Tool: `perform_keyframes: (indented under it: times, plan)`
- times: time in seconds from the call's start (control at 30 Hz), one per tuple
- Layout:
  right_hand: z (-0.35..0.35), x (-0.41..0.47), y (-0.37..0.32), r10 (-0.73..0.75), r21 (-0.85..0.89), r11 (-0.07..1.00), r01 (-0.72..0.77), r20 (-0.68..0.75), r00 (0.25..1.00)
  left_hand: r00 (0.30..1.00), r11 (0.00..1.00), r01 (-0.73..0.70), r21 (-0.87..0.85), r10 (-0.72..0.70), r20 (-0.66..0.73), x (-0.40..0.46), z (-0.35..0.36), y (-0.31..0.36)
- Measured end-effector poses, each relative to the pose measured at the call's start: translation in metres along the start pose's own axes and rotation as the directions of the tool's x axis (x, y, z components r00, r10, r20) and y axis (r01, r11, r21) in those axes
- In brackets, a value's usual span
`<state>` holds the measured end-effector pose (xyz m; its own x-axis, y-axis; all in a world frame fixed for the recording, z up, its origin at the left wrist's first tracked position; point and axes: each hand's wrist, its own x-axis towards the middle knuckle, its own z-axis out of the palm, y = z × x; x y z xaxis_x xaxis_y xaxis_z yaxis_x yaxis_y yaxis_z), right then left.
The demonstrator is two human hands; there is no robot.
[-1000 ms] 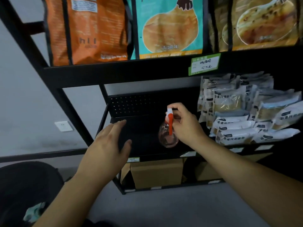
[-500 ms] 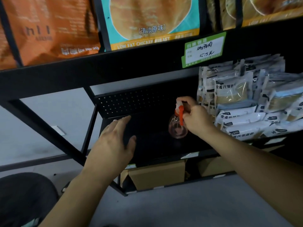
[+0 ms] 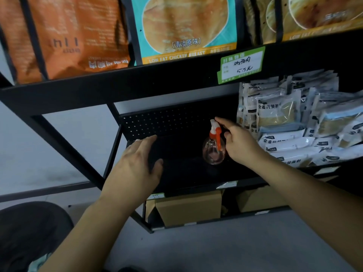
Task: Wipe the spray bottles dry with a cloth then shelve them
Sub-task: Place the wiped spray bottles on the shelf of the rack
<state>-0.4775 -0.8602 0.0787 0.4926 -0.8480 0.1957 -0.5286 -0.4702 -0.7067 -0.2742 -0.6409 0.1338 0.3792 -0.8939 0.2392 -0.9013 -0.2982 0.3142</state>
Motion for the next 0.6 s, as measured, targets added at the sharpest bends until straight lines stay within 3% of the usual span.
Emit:
perform_keyframes:
  times: [0.13, 0.3, 0.6]
  plan:
    - [-0.013, -0.011, -0.01, -0.013, -0.032, 0.999, 0.012, -0.046, 0.999, 1.0, 1.0, 0.009, 0.003, -0.009, -0.022, -0.012, -0.014, 0.001]
    - [-0.024, -0.038, -0.042, -0.185, -0.054, 0.982, 0.18, -0.094, 0.978, 0.998, 0.999, 0.044, 0.001, -0.044, -0.049, -0.036, -0.035, 0.001]
    - [0.005, -0.083, -0.12, -0.333, -0.041, 0.942, 0.334, 0.026, 0.943, 0.979, 0.987, 0.158, -0.022, -0.16, -0.125, -0.096, -0.088, -0.022]
